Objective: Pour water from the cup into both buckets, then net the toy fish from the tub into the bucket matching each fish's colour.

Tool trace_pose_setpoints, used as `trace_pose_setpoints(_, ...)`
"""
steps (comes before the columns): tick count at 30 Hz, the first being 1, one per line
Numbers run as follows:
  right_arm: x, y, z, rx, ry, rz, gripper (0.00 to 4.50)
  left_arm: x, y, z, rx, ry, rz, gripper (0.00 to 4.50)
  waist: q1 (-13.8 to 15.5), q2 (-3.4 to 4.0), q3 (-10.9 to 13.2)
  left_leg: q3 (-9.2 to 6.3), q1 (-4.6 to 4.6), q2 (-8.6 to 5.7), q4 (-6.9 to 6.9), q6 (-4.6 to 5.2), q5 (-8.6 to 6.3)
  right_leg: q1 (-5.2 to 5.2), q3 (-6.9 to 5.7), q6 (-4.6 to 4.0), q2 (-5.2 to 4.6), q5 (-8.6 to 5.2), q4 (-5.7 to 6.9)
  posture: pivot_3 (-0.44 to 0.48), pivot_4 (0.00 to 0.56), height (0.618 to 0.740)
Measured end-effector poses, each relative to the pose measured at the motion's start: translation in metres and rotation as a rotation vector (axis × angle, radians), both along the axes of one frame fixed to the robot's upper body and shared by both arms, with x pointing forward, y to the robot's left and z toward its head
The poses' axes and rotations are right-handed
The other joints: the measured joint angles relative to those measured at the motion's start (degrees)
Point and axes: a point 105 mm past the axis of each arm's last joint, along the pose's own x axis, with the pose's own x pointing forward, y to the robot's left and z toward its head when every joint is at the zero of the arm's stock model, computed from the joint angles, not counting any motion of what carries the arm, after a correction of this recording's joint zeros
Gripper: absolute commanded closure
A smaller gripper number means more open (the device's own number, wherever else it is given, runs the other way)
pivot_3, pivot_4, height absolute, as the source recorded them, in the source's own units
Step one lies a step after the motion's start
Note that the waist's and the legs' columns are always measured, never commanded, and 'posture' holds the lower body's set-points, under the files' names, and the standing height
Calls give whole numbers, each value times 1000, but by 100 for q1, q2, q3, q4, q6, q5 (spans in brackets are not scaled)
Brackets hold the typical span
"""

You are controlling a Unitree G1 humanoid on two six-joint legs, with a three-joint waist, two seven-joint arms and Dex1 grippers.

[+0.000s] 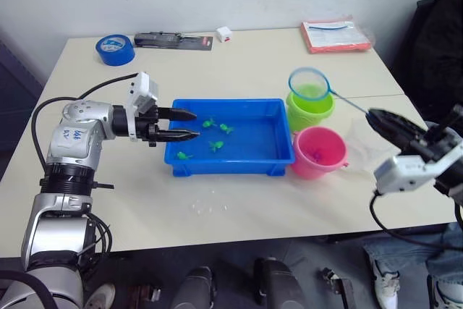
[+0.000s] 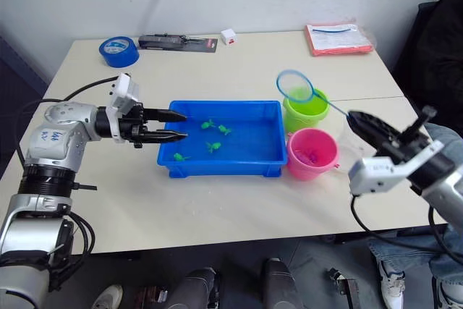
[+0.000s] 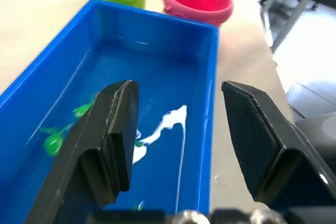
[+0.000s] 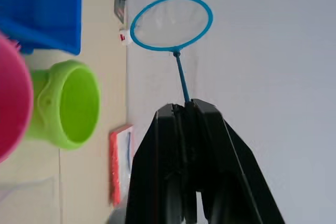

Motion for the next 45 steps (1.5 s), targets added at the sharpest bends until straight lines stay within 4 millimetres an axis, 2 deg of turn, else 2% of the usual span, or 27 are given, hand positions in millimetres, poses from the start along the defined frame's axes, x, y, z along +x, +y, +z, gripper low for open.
trace_pose_setpoints(3,15,17,3,209,220,42,3701,-4,21,-4,10,16,81,1714,-13,0,0,-2,-3,-4,10,0,0,1,-1,0,-9,0,-2,0,150,737)
trace_pose_setpoints(5,23,29,-7,287,446,51,3701,-7,29,-3,19,17,118,1714,-2,0,0,-14,-6,-5,13,0,0,2,-7,0,-13,0,-1,0,150,737)
trace_pose_setpoints(9,36,38,-23,392,826,-29,3701,-15,41,-6,47,32,170,1714,85,1,0,-20,-12,-9,16,1,0,0,-9,0,-20,0,-4,0,150,737)
trace_pose_setpoints(16,34,51,-36,489,1192,-126,3701,-28,43,-12,46,73,172,1714,110,1,0,-29,-29,-18,16,1,-1,-13,-17,-1,-28,0,-5,0,150,737)
trace_pose_setpoints(19,33,58,-34,553,1325,-172,3701,-32,42,-11,35,75,167,1714,94,1,0,-30,-29,-17,17,0,-1,-14,-19,-1,-27,0,-3,0,150,737)
trace_pose_setpoints(22,33,65,-34,573,1388,-201,3701,-35,36,-6,30,57,143,1714,88,1,0,-31,-29,-16,12,-1,-1,-17,-19,-1,-26,0,-2,0,150,737)
trace_pose_setpoints(30,48,79,-58,633,1490,-309,3701,-37,35,-5,22,50,143,1714,79,1,0,-26,-30,-19,11,-1,-1,-23,-18,-1,-27,0,4,0,150,737)
trace_pose_setpoints(37,74,90,-81,705,1449,-401,3701,-40,37,-2,33,42,157,1714,44,1,0,-23,-31,-20,9,-1,-1,-33,-17,-1,-27,0,10,0,150,737)
trace_pose_setpoints(45,89,94,-87,815,1408,-404,3701,-43,42,0,39,50,181,1714,-23,1,0,-26,-31,-23,10,-1,-1,-30,-22,-1,-27,0,12,0,150,737)
